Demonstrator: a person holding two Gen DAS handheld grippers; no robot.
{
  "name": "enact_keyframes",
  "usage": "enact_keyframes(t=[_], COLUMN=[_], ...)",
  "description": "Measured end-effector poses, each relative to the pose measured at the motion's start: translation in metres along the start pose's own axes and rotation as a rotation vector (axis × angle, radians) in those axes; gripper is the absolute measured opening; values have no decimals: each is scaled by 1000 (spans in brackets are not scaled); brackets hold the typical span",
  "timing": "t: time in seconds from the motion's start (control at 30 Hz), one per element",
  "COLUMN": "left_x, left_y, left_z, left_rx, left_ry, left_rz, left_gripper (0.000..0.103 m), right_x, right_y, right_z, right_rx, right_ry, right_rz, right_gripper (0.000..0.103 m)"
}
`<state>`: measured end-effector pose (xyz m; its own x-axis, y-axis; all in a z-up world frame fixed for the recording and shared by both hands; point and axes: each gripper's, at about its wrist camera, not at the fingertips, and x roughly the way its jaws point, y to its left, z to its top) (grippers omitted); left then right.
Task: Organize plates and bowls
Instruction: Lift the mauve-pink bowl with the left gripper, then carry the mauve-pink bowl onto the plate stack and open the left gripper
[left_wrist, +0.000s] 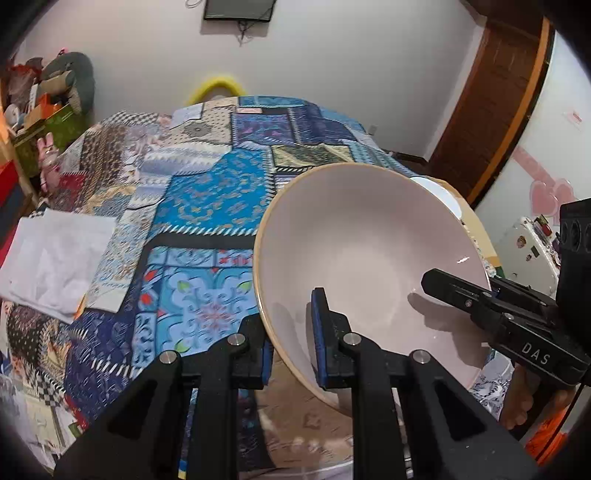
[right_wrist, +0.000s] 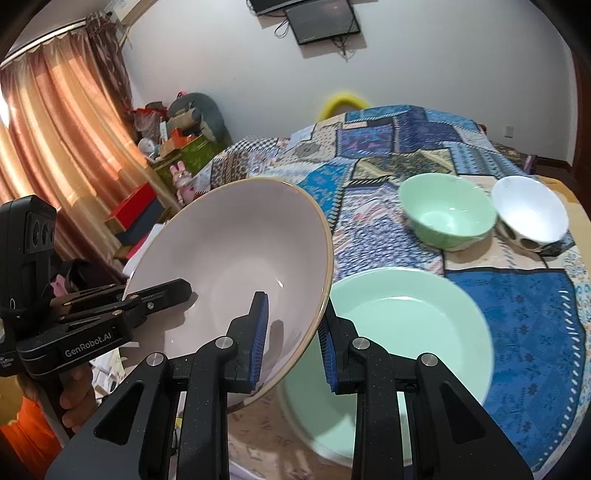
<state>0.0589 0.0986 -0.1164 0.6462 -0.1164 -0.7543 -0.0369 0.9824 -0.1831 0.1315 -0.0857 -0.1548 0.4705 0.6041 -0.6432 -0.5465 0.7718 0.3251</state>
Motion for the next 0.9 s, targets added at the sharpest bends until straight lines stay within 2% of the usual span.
enact_keyframes(t=[0.33, 0.9], left_x=[-2, 35], left_y=[42, 96], left_z=[-20, -47], left_rx=[-59, -148], left_ry=[14, 109], left_rz=[37, 51], left_gripper=[18, 18], right_x=[35, 85], right_y=[23, 42], right_z=[-7, -25], right_rx=[-29, -53], right_ry=[81, 226], right_rz=[24, 22], right_gripper=[24, 24])
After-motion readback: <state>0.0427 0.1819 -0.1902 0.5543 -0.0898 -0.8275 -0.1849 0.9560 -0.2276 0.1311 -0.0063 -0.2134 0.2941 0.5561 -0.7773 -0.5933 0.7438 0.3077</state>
